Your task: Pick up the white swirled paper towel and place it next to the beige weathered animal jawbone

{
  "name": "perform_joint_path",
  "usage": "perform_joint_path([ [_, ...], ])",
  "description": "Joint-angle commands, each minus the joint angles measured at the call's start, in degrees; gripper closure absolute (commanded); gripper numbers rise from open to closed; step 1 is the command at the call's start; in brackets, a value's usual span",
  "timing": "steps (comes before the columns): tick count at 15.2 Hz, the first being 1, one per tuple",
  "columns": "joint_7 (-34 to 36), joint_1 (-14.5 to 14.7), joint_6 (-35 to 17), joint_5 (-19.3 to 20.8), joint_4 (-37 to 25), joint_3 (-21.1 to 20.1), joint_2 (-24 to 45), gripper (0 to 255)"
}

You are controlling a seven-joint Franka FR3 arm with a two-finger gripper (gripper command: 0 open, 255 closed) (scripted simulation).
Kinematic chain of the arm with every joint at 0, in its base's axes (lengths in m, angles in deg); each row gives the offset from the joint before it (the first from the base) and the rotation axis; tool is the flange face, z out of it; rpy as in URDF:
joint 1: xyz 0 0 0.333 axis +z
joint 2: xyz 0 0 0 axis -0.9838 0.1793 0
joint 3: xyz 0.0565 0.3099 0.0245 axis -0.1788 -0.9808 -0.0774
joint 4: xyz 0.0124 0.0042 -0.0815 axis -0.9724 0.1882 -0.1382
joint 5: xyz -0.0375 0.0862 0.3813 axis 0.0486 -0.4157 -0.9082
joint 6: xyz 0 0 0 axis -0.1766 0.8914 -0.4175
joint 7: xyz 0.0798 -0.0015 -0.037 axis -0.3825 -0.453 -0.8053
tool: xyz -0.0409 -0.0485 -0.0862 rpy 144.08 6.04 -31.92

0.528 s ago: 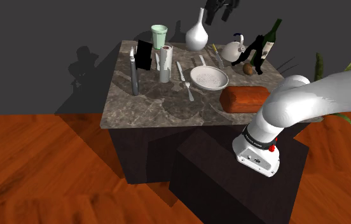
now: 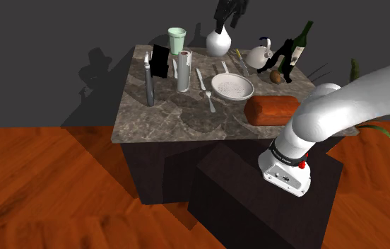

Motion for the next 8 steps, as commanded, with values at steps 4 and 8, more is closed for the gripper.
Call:
perform_joint_path([
  [4, -6.8, 1.1, -7.1, 0.7, -2.2, 2.2, 10.2, 0],
  [8, -12.0, 1.9, -11.2, 0.7, -5.8, 3.5, 18.7, 0],
])
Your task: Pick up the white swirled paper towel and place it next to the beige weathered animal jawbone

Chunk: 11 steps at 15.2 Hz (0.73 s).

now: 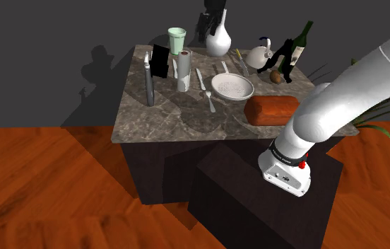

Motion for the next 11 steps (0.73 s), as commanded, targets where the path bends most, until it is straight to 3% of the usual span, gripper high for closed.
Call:
perform_joint_path([
  [1, -2.7, 0.4, -2.2, -0.1, -1.8, 0.5, 4.3, 0],
  [11, -15.0, 1.2, -7.6, -1.6, -16.6, 1.0, 26.5, 0],
])
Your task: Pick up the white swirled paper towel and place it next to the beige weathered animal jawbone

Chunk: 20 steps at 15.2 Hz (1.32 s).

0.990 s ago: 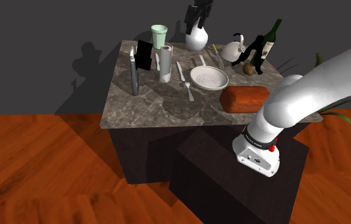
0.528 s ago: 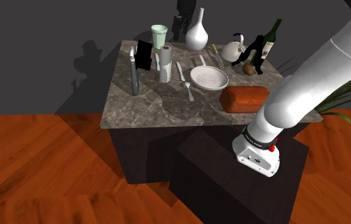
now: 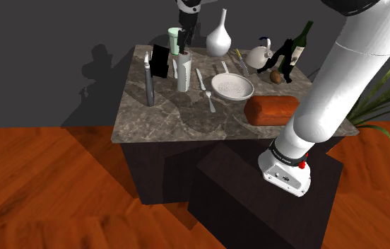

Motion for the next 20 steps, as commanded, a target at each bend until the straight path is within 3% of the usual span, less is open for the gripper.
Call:
perform_joint_path([
  [1, -1.7, 0.1, -0.4, -0.2, -3.0, -0.2, 3.8, 0],
  [9, -1.9, -0.1, -5.6, -0.5, -0.3, -0.3, 6.2, 0],
  [16, -1.9, -0.1, -5.6, -0.5, -0.3, -0.2, 6.2, 0],
  [17, -1.9, -0.1, -5.6, -0.5, -0.3, -0.2, 6.2, 255],
  [20, -1.9, -0.1, -5.6, -0.5, -0.3, -0.2, 6.2, 255],
])
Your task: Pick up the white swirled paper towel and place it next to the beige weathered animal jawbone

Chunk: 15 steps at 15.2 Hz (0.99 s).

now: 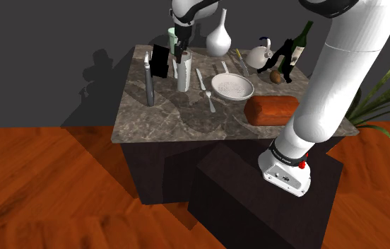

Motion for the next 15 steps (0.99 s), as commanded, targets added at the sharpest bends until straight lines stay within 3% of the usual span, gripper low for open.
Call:
perform_joint_path([
  [1, 0.0, 0.0, 0.0, 0.0, 0.0, 0.0, 0.0, 255],
  [6, 0.0, 0.0, 0.0, 0.0, 0.0, 0.0, 0.1, 255],
  [15, 0.0, 0.0, 6.4, 0.3, -4.2, 0.1, -2.1, 255],
])
